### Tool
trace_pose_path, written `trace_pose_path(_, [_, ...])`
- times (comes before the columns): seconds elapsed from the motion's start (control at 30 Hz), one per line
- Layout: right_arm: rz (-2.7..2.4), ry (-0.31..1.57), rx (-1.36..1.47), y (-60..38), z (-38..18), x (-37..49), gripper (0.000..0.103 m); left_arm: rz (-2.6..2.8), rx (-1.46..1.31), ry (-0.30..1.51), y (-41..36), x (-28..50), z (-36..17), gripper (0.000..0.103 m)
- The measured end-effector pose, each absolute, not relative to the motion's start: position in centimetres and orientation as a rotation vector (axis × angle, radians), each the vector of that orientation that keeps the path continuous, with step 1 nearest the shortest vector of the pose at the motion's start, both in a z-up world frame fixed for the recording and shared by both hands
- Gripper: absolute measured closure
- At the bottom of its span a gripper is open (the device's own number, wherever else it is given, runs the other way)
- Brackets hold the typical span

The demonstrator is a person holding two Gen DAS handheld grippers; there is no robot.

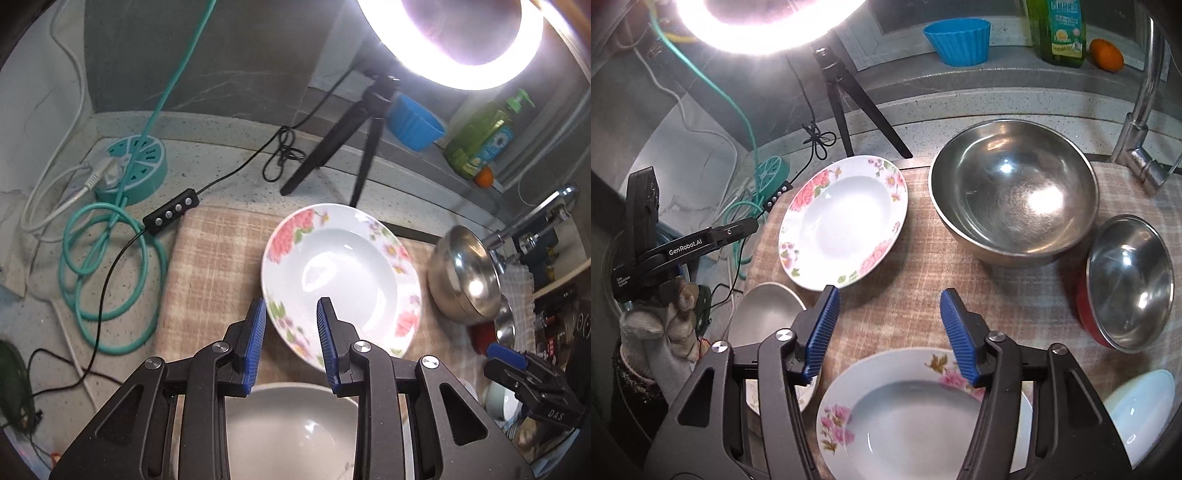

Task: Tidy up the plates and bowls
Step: 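Move the right gripper to the pink-rose deep plate and grasp its rim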

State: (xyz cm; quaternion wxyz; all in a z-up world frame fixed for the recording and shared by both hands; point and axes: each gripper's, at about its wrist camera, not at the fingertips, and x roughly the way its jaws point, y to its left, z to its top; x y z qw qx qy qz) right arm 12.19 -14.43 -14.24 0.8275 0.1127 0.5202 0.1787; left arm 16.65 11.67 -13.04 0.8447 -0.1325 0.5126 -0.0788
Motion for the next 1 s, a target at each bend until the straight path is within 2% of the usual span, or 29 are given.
trace_pose_path(0.1, [0.376, 1.137, 0.288, -14.4, -15.6, 13.5, 0.059, -0.169, -0.294, 1.107, 12.2, 18.3, -14.1, 0.076])
trace_pose_path(0.37, [0.356, 1.179, 0.310, -13.4, -17.6, 15.6, 0.062, -0.211, -0.313, 1.166, 12.5, 21.9, -16.3, 0.076])
trace_pose_path(0.47, [0.348, 1.190, 0.310, -13.0, -18.2, 16.3, 0.068, -0.220, -0.320, 1.183, 12.4, 22.7, -17.0, 0.078])
trace_pose_path(0.7, [0.343, 1.214, 0.296, -12.4, -19.2, 17.3, 0.072, -0.236, -0.314, 1.202, 12.2, 23.8, -17.7, 0.079])
trace_pose_path(0.77, [0.344, 1.219, 0.297, -12.4, -19.4, 17.5, 0.073, -0.241, -0.314, 1.206, 12.2, 24.0, -17.8, 0.084])
trace_pose_path(1.0, [0.361, 1.225, 0.296, -11.7, -20.0, 18.3, 0.079, -0.244, -0.277, 1.216, 11.7, 24.3, -18.2, 0.087])
